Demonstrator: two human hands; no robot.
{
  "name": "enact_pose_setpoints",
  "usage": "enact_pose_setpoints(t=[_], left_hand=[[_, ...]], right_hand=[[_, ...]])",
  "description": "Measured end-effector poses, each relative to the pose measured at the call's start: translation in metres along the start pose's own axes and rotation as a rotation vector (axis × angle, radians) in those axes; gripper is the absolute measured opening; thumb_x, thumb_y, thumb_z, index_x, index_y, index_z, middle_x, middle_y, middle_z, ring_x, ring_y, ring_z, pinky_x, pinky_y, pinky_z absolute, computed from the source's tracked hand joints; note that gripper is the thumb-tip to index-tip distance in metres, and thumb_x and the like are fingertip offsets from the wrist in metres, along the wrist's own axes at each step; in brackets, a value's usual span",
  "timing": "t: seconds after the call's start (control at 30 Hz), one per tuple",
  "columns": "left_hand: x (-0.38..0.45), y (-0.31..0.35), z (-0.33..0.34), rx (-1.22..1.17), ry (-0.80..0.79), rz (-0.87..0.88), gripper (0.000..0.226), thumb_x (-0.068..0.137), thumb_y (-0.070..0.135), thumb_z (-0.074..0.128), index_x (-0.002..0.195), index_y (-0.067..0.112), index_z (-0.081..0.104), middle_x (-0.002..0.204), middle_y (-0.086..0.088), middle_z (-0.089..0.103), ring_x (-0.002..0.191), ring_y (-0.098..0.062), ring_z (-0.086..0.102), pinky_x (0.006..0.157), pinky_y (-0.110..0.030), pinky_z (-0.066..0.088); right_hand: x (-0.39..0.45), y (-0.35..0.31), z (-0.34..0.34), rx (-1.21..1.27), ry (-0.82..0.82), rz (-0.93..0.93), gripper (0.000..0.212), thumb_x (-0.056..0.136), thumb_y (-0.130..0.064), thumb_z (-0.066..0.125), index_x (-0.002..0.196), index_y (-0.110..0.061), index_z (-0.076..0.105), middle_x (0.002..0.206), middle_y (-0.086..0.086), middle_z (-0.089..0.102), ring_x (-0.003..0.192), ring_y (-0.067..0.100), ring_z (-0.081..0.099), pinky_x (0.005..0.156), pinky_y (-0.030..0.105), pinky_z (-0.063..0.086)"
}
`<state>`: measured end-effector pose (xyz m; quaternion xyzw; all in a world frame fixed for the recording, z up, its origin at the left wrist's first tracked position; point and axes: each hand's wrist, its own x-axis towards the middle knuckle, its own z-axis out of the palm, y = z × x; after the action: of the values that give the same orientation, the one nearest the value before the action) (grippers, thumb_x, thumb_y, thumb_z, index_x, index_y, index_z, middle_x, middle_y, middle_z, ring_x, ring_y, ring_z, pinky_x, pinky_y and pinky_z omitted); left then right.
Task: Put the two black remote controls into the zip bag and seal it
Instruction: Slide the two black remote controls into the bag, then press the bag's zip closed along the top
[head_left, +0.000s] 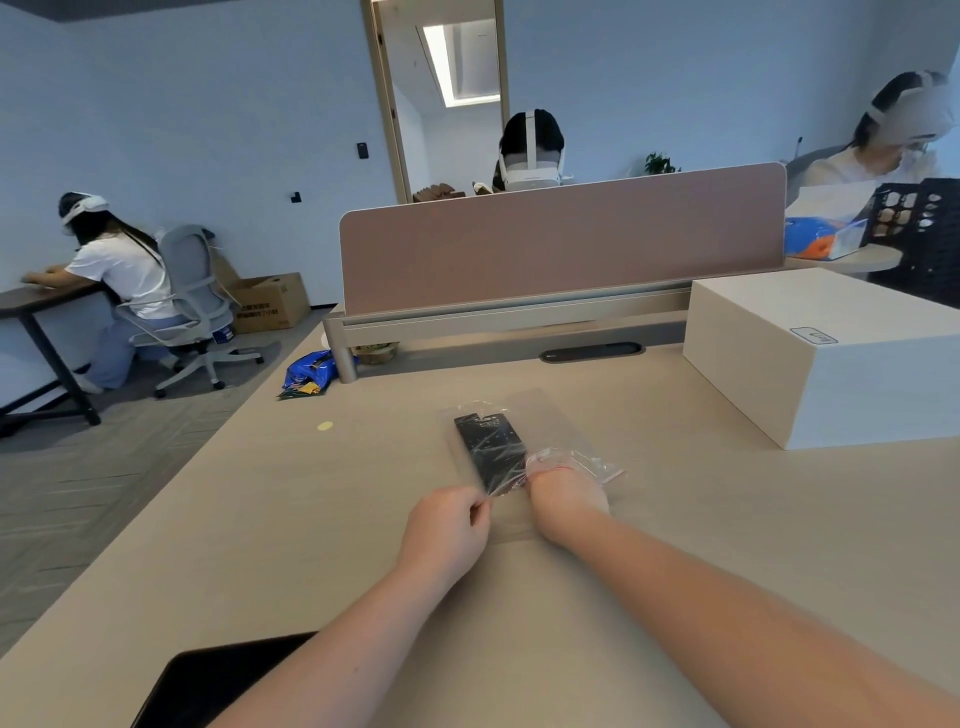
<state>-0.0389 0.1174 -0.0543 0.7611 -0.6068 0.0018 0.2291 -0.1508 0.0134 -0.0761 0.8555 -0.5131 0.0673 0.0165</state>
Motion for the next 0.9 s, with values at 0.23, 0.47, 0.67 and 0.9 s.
enact_pose_setpoints(t=[0.23,0.47,0.67,0.9], left_hand=[[0.006,-0.008,-0.002,-0.009,0.028,0.010,0.028,0.092,0.029,0.051,0.081,0.010,0.068,0.089,-0.013,0.072,0.089,-0.034,0.061,0.071,-0.035,0.045],[0.006,-0.018,-0.004,-0.069,0.072,0.049,0.020,0.090,0.020,0.056,0.097,0.013,0.073,0.098,-0.011,0.070,0.093,-0.030,0.063,0.075,-0.030,0.045],[0.001,-0.025,0.000,-0.127,-0.007,0.175,0.020,0.084,0.023,0.067,0.101,0.017,0.073,0.091,-0.001,0.068,0.090,-0.022,0.063,0.084,-0.027,0.050],[0.002,-0.039,0.006,0.449,-0.102,0.446,0.023,0.058,0.020,0.082,0.063,0.018,0.059,0.061,0.002,0.063,0.053,-0.020,0.064,0.039,-0.022,0.045]], right_hand=[[-0.036,0.032,-0.021,0.218,-0.110,-0.078,0.021,0.092,-0.014,0.039,0.081,-0.016,0.056,0.107,0.014,0.067,0.095,0.031,0.063,0.070,0.031,0.046],[-0.059,0.076,-0.035,0.195,0.142,-0.103,0.020,0.093,-0.028,0.050,0.105,-0.014,0.058,0.108,0.004,0.060,0.110,0.023,0.049,0.079,0.034,0.046],[-0.054,0.089,-0.025,0.189,-0.039,-0.153,0.060,0.090,-0.031,0.057,0.143,-0.030,0.031,0.149,0.001,0.034,0.139,0.024,0.026,0.110,0.041,0.039],[-0.049,0.092,-0.016,-0.101,0.020,-0.199,0.026,0.092,-0.008,0.043,0.103,-0.017,0.064,0.110,0.001,0.066,0.121,0.020,0.047,0.091,0.033,0.041]])
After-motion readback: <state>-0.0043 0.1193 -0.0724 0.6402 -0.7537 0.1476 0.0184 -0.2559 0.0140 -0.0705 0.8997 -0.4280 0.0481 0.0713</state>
